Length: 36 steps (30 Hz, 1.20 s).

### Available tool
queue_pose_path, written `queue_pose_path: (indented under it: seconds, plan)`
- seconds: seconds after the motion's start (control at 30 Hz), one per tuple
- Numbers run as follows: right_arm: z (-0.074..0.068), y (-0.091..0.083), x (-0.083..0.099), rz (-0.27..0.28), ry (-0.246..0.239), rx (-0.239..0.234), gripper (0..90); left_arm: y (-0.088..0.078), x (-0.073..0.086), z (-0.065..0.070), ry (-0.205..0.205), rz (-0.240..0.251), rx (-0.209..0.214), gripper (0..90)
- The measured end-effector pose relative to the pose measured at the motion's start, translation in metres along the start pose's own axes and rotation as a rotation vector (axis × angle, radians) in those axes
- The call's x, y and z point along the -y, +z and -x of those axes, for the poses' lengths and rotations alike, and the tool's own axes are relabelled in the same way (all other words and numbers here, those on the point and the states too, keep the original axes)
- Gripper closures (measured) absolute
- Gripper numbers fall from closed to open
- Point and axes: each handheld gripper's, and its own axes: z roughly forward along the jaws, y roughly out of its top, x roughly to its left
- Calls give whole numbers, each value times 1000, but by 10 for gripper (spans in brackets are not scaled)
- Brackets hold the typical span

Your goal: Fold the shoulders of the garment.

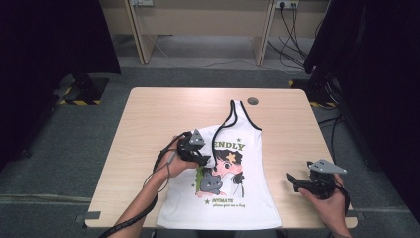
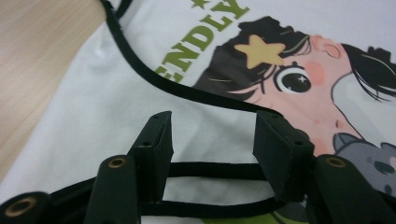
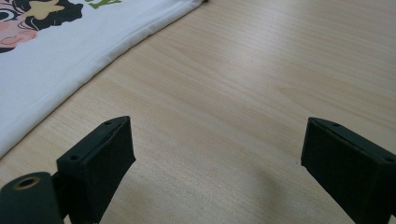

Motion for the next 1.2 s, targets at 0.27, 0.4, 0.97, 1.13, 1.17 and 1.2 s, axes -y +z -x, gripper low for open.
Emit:
queue_pose_path:
  seconds: [0.27, 0.4, 0.97, 1.13, 1.17, 1.2]
  plan:
    - [0, 0, 0, -1, 0, 0, 98, 3, 6, 7, 15, -13, 3, 484]
    - [0, 0, 0, -1, 2, 0, 98, 1, 8, 10, 20, -11, -3, 484]
    - [1, 0, 0, -1, 9, -6, 95, -36, 29, -5, -265, 206, -116, 158]
    - [1, 1, -1, 7, 13, -6, 94, -57, 51, -14, -386, 282, -165, 106]
    - [1, 0, -1, 9, 13, -7, 95, -62, 56, -16, -406, 299, -172, 105]
    - [1, 0, -1, 13, 12, -7, 95, -66, 61, -18, -427, 312, -173, 104]
